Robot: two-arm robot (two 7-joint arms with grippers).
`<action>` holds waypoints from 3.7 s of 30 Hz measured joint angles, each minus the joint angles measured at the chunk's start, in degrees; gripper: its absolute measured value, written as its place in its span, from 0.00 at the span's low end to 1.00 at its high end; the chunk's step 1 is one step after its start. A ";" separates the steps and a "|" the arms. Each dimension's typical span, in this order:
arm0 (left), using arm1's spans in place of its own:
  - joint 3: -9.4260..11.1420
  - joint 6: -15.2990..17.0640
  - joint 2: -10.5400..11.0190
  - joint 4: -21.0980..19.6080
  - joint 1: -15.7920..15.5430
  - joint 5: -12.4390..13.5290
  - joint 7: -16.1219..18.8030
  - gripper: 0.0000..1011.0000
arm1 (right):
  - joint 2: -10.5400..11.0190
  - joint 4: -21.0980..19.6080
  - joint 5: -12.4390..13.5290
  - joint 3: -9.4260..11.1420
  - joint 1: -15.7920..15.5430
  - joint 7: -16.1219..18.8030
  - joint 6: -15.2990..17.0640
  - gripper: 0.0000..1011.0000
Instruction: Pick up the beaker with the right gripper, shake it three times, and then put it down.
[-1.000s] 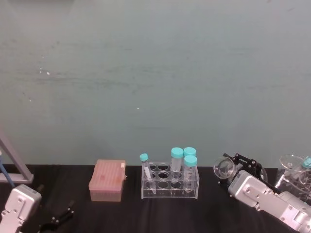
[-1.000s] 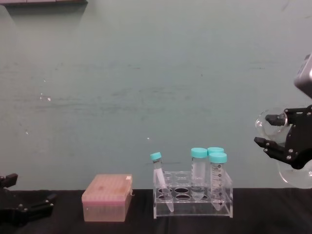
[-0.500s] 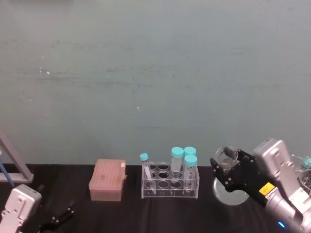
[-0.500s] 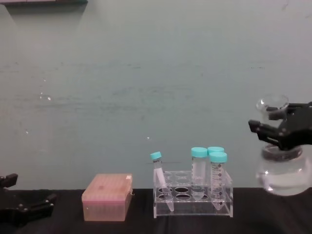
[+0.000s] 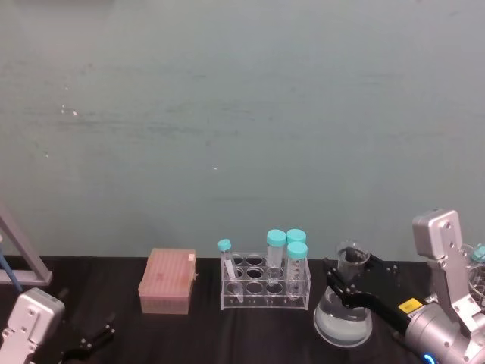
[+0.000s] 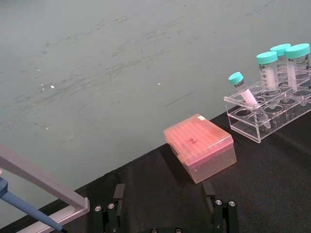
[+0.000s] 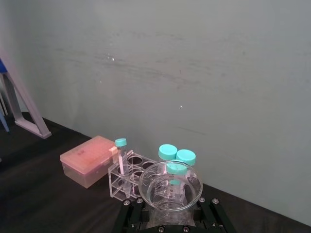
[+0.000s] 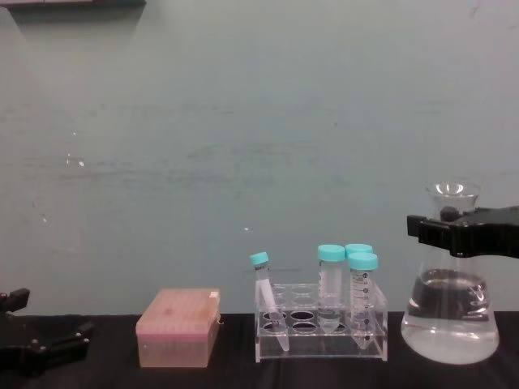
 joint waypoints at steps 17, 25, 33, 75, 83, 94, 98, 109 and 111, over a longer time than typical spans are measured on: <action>0.00 0.00 0.00 0.00 0.00 0.00 0.00 0.99 | -0.38 -0.17 0.49 0.33 -0.38 -0.51 1.72 0.44; 0.00 0.00 0.00 0.00 0.00 0.00 0.00 0.99 | -0.35 -0.18 0.45 0.27 -0.35 -0.48 1.53 0.44; 0.00 0.00 0.00 0.00 0.00 0.00 0.00 0.99 | -0.32 -0.17 0.42 0.22 -0.30 -0.47 1.44 0.44; 0.00 0.00 0.00 0.00 0.00 0.00 0.00 0.99 | -6.22 -3.23 23.60 7.91 -3.63 0.35 11.75 0.44; 0.00 0.00 0.00 0.00 0.00 0.00 0.00 0.99 | 7.54 -2.97 -2.90 -2.43 -0.06 1.15 -4.77 0.44; 0.00 0.00 0.00 0.00 0.00 0.00 0.00 0.99 | 14.04 -2.37 -23.55 -7.88 2.94 -1.36 -10.50 0.44; 0.00 0.00 0.00 0.00 0.00 0.00 0.00 0.99 | 14.22 -1.97 -25.62 -8.16 3.26 -1.43 -10.70 0.44; 0.00 0.00 0.00 0.00 0.00 0.00 0.00 0.99 | 8.18 -0.93 -14.01 -2.69 1.40 2.47 -8.56 0.44; 0.00 0.00 0.00 0.00 0.00 0.00 0.00 0.99 | 5.65 -0.76 -9.22 -0.71 0.56 3.63 -6.89 0.44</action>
